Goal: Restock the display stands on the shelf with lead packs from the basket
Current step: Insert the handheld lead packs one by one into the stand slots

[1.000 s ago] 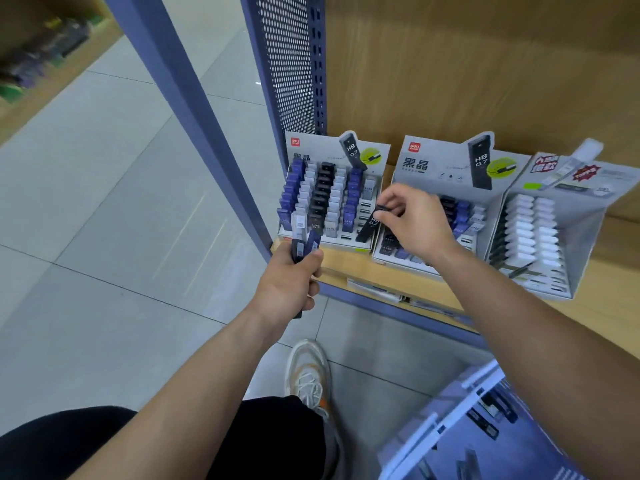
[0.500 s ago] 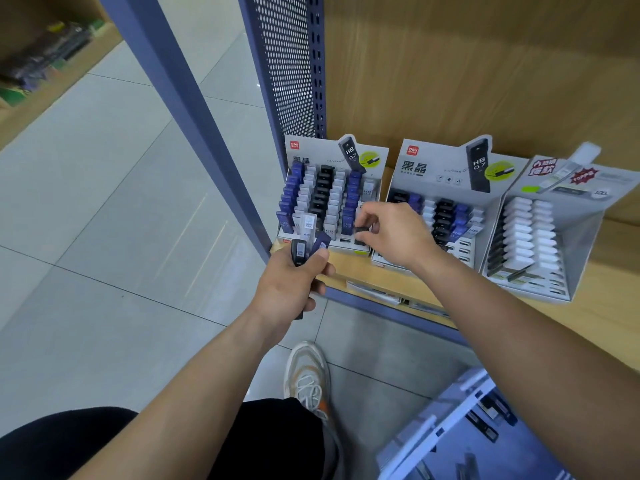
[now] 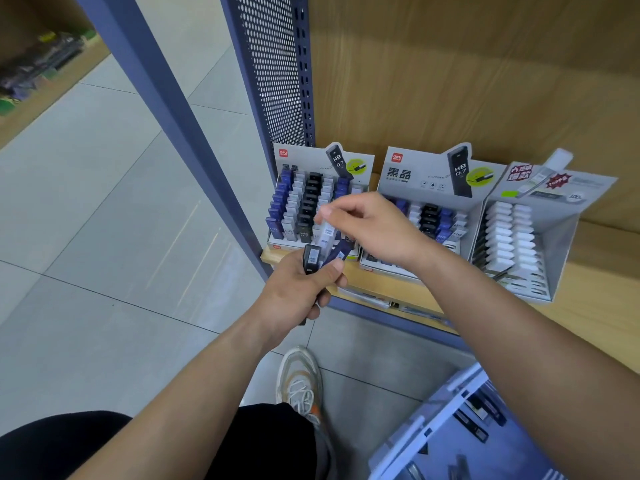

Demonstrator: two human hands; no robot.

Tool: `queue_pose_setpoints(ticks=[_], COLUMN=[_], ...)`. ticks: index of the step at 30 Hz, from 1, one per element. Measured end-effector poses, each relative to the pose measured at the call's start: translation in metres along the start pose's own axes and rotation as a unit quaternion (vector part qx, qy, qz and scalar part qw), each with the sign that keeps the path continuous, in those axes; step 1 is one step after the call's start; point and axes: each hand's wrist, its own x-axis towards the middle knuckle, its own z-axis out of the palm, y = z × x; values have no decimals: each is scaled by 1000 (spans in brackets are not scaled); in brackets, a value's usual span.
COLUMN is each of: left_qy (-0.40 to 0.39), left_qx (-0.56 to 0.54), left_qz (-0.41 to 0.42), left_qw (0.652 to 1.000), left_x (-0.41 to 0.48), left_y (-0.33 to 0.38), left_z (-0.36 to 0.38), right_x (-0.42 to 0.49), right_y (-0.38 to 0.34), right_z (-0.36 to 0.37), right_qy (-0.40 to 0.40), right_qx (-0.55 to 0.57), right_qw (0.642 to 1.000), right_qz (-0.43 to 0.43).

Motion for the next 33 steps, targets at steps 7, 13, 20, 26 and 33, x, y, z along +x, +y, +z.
queue_pose_setpoints(ticks=[7,13,20,26,33], left_qy=[-38,7,62,98,97], left_qx=[33,27,-2,-18,-25], left_qz=[2,-16,-46,-73,-75], left_qw=[999,999,997,992,992], left_x=[-5,1,4,8,13], left_y=[5,1,-4,-8,-6], left_z=[5,4,0,-6,-7], right_x=[-5,-8,-10,13,46], right_y=[-5,6,23,48,73], right_z=[-13,-34,-57,-66,-46], right_qy=[-42,31,152,290,241], right_qx=[17,124,180,36,-114], right_qw=[997,988,970,956,963], right_qz=[68,82,55,23,37])
